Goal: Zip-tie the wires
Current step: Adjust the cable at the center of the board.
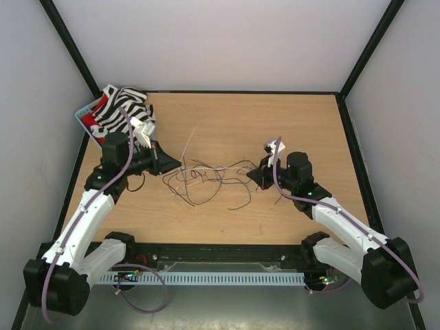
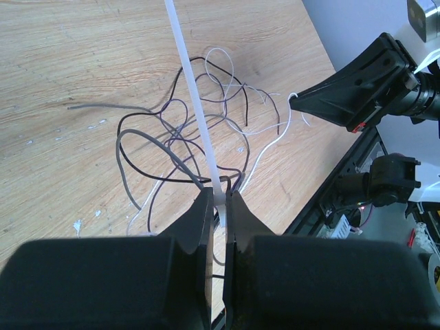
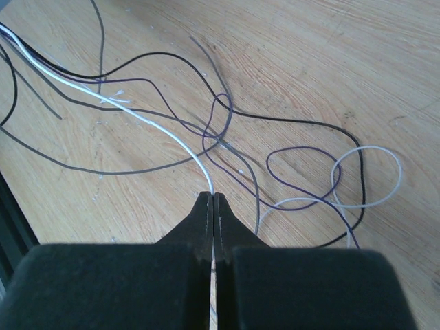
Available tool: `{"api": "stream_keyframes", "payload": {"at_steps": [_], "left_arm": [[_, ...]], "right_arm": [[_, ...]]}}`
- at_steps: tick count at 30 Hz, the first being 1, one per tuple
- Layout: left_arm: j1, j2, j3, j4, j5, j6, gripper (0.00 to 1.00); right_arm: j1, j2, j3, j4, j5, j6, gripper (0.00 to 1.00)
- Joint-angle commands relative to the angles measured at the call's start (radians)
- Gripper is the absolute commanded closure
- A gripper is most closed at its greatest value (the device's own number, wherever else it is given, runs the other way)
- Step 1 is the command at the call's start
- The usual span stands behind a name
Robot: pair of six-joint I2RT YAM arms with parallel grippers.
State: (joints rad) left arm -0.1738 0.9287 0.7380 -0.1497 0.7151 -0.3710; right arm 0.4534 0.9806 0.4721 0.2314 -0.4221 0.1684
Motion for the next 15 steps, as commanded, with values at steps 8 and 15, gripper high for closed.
{"api": "stream_keyframes", "payload": {"at_steps": [8,15], "left_arm": [[0.019,-0.028,-0.017,0.011,0.008,-0.012,1.00],[0.019,-0.028,-0.017,0.016,0.009,-0.012,1.00]], "right_arm": [[-0.059,-0.043,-0.038,0.012,-0.045,0.028,1.00],[-0.058,-0.015,-0.035,0.032,-0.127,0.006,0.94]]}}
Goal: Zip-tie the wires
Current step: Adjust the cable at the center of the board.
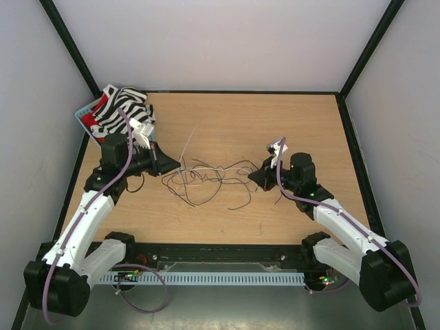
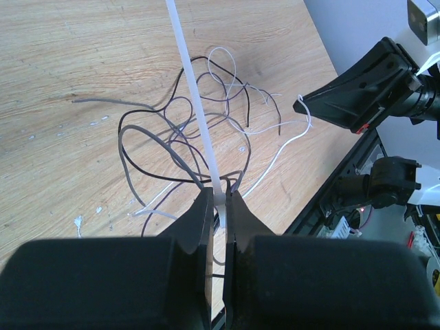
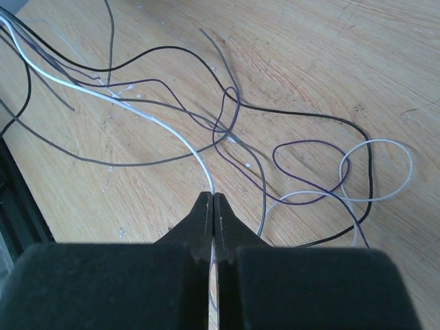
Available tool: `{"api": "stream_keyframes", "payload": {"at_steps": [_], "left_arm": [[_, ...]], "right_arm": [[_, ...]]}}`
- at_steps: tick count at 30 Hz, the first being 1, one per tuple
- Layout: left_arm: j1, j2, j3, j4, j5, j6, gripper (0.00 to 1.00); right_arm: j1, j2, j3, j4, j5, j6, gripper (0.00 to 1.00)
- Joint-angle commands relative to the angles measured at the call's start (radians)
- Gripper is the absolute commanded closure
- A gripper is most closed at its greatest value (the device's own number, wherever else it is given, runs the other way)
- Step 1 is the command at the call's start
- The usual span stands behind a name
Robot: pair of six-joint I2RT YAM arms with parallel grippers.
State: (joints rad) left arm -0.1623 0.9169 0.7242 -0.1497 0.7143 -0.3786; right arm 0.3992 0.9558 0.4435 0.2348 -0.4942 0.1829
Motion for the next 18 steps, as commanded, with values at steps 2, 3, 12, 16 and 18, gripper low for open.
{"api": "stream_keyframes", "payload": {"at_steps": [2,3,12,16,18], "left_arm": [[0.007,-0.018,-0.003,0.018,0.006,-0.003,1.00],[0.007,-0.018,-0.003,0.017,0.003,0.000,1.00],[0.004,-0.021,0.013,0.018,0.000,0.034,1.00],[-0.014,-0.029,0.013,0.018,0.011,0.072,1.00],[-0.027,-0.034,0.007,0.022,0.010,0.090,1.00]], "right_arm": [[-0.004,0.006,-0.003,0.028,-0.057,-0.008,0.77],[-0.004,0.002,-0.001,0.028,-0.058,-0.006,0.66],[-0.003,0.002,0.078,0.104,-0.118,0.058,0.37],[-0.003,0.076,0.125,0.240,-0.181,0.261,0.38],[0.004,0.107,0.123,0.346,-0.162,0.404,0.35]]}}
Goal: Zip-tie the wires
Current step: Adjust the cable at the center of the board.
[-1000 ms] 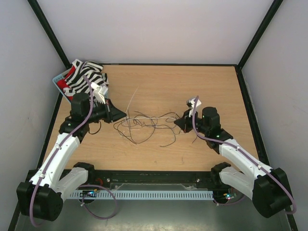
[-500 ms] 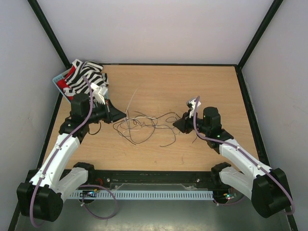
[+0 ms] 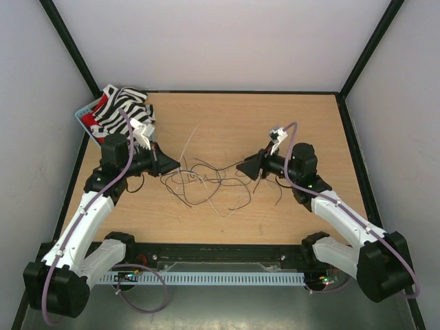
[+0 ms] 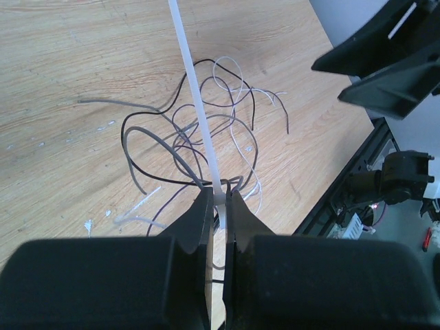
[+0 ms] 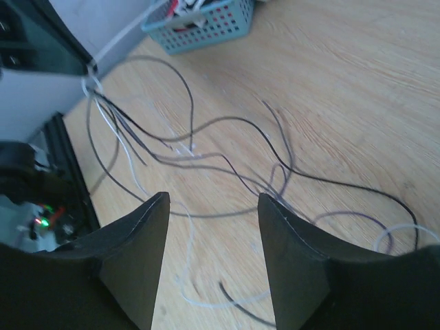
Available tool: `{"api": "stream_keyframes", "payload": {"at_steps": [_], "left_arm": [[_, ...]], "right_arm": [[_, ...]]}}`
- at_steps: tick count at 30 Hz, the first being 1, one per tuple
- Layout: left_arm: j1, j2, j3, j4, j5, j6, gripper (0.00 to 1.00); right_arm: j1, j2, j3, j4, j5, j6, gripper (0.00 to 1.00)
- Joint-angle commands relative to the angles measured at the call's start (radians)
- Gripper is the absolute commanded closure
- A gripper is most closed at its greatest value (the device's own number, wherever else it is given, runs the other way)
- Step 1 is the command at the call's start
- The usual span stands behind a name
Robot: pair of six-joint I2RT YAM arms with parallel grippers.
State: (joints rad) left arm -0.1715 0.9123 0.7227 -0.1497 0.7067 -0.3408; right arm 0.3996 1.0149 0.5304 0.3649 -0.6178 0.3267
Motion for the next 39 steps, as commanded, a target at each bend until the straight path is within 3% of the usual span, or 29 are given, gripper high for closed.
{"api": "stream_keyframes", "payload": {"at_steps": [1,7,12,19,31,39], "left_arm": [[-0.024,-0.030,0.004,0.024,0.014,0.056,1.00],[-0.076,-0.026,-0.011,0.050,-0.010,0.076,1.00],[-0.127,-0.019,-0.012,0.052,-0.046,0.108,1.00],[-0.169,-0.017,-0.013,0.060,-0.074,0.120,1.00],[-0.202,0.004,-0.009,0.077,-0.082,0.122,1.00],[-0.212,0.008,-0.012,0.086,-0.096,0.118,1.00]], "right_arm": [[0.012,0.055,0.034,0.255,0.003,0.312,0.34],[0.110,0.145,0.099,0.301,0.243,0.487,0.25],[0.193,0.271,0.163,0.377,0.266,0.571,0.17],[0.251,0.386,0.216,0.442,0.259,0.616,0.18],[0.313,0.532,0.289,0.531,0.221,0.681,0.31],[0.317,0.573,0.290,0.584,0.187,0.716,0.63]]}}
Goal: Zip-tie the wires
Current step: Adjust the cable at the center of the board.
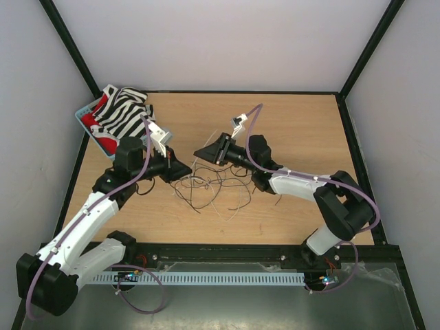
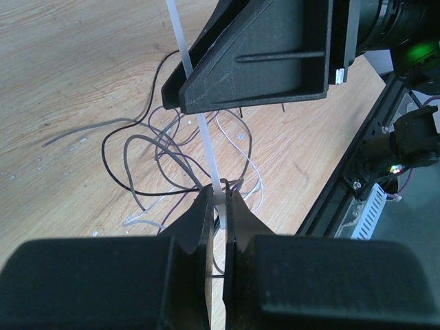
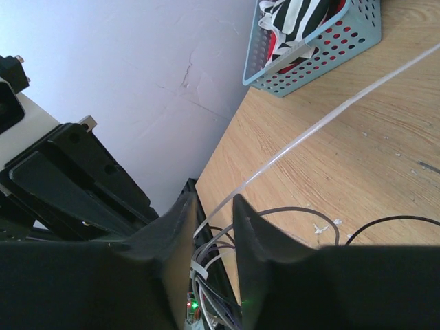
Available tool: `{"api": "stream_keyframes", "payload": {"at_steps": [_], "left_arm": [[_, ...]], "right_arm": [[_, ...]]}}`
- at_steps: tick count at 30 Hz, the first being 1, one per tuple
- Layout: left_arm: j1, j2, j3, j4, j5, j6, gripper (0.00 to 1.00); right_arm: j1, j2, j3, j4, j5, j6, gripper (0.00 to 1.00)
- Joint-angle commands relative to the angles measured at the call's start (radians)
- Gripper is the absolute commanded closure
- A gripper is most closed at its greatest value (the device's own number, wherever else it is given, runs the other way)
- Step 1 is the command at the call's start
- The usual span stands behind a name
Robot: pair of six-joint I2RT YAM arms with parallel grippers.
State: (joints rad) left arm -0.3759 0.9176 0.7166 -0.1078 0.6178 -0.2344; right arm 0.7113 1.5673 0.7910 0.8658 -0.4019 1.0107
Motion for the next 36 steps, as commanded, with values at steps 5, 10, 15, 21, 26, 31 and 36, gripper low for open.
{"api": "stream_keyframes", "payload": {"at_steps": [5,10,15,21,26,31,36], "left_arm": [[-0.012,0.005,-0.014,0.049,-0.016,0.010,1.00],[-0.018,-0.002,-0.029,0.049,-0.010,0.000,1.00],[-0.018,-0.033,-0.069,0.051,-0.028,-0.019,1.00],[-0.022,-0.058,-0.121,0.062,-0.037,-0.048,1.00],[-0.040,-0.070,-0.181,0.088,-0.067,-0.071,1.00],[-0.050,-0.081,-0.218,0.105,-0.102,-0.081,1.00],[-0.072,-0.088,-0.248,0.111,-0.150,-0.084,1.00]], "right_arm": [[0.005,0.033,0.029,0.101,-0.036,0.040,0.87],[0.004,0.036,0.048,0.083,-0.016,0.020,1.00],[-0.009,0.051,0.125,-0.008,-0.021,-0.006,1.00],[-0.039,0.057,0.282,-0.225,-0.006,-0.141,1.00],[-0.042,0.060,0.402,-0.382,0.048,-0.257,1.00],[-0.043,0.063,0.443,-0.420,0.065,-0.287,1.00],[-0.043,0.062,0.486,-0.446,0.080,-0.308,1.00]]}}
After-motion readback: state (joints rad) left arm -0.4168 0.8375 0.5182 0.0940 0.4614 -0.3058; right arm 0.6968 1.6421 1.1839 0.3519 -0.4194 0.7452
